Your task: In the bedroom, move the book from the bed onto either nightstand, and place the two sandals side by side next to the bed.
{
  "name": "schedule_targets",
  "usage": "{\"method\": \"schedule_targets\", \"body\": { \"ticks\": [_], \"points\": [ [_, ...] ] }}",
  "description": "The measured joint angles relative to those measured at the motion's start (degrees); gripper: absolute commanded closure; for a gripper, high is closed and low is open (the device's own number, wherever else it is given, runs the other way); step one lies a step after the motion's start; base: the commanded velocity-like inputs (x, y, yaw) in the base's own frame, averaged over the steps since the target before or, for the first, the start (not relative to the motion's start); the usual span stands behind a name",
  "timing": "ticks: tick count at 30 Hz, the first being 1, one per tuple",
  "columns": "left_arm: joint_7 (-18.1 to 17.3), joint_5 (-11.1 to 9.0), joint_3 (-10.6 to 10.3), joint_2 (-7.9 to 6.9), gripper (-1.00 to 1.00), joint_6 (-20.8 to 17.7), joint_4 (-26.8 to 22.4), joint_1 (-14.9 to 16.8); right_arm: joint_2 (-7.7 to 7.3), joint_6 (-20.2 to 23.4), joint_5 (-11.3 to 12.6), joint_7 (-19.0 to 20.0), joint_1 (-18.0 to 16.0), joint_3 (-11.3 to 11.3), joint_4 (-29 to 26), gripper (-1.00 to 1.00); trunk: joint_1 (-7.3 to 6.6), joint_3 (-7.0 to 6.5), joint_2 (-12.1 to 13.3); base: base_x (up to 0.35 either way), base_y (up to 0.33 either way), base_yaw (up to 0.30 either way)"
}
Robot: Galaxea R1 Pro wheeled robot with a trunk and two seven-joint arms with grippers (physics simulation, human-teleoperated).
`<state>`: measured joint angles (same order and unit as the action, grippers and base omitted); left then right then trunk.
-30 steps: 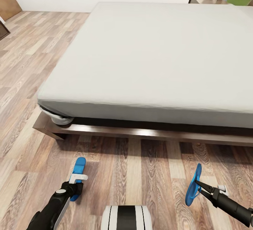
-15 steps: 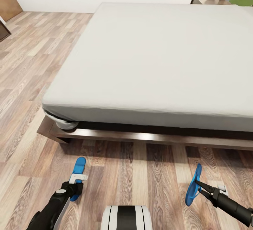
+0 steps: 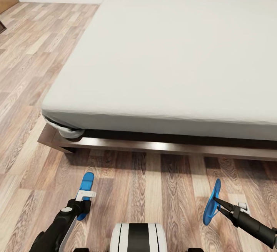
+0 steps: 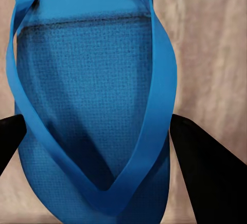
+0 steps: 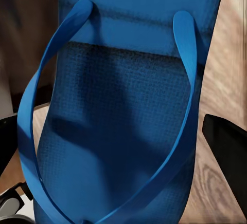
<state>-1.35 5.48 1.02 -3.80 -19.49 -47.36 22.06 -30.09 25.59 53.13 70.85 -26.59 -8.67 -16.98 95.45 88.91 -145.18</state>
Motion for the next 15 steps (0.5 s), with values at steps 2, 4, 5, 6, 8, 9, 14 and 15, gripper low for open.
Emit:
{"method": "schedule_targets", "body": {
  "ticks": [2, 4, 5, 6, 8, 9, 14, 15],
  "points": [
    [0.0, 0.0, 0.0, 0.0, 1.0, 0.0, 0.0, 0.0, 0.0, 0.0, 0.0, 0.0, 0.0, 0.0, 0.0, 1.0, 0.02, 0.23, 0.0, 0.0, 0.0, 0.0],
    [0.0, 0.0, 0.0, 0.0, 1.0, 0.0, 0.0, 0.0, 0.0, 0.0, 0.0, 0.0, 0.0, 0.0, 0.0, 1.0, 0.02, 0.23, 0.0, 0.0, 0.0, 0.0],
    [0.0, 0.0, 0.0, 0.0, 1.0, 0.0, 0.0, 0.0, 0.0, 0.0, 0.0, 0.0, 0.0, 0.0, 0.0, 1.0, 0.02, 0.23, 0.0, 0.0, 0.0, 0.0],
    [0.0, 0.0, 0.0, 0.0, 1.0, 0.0, 0.0, 0.0, 0.0, 0.0, 0.0, 0.0, 0.0, 0.0, 0.0, 1.0, 0.02, 0.23, 0.0, 0.0, 0.0, 0.0],
    [0.0, 0.0, 0.0, 0.0, 1.0, 0.0, 0.0, 0.0, 0.0, 0.0, 0.0, 0.1, 0.0, 0.0, 0.0, 1.0, 0.02, 0.23, 0.0, 0.0, 0.0, 0.0],
    [0.0, 0.0, 0.0, 0.0, 1.0, 0.0, 0.0, 0.0, 0.0, 0.0, 0.0, 0.0, 0.0, 0.0, 0.0, 1.0, 0.02, 0.23, 0.0, 0.0, 0.0, 0.0],
    [-0.1, 0.0, 0.4, -0.06, 1.0, 0.3, 0.0, 0.0, 0.02, 0.0, 0.0, 0.0, 0.0, 0.0, 0.0, 1.0, 0.02, 0.23, 0.0, 0.0, 0.0, 0.0],
    [-0.1, 0.0, 0.7, -0.07, 1.0, 0.4, 0.0, 0.0, 0.01, 0.0, 0.0, 0.0, 0.0, 0.0, 0.0, 1.0, 0.02, 0.23, 0.0, 0.0, 0.0, 0.0]
  ]
}}
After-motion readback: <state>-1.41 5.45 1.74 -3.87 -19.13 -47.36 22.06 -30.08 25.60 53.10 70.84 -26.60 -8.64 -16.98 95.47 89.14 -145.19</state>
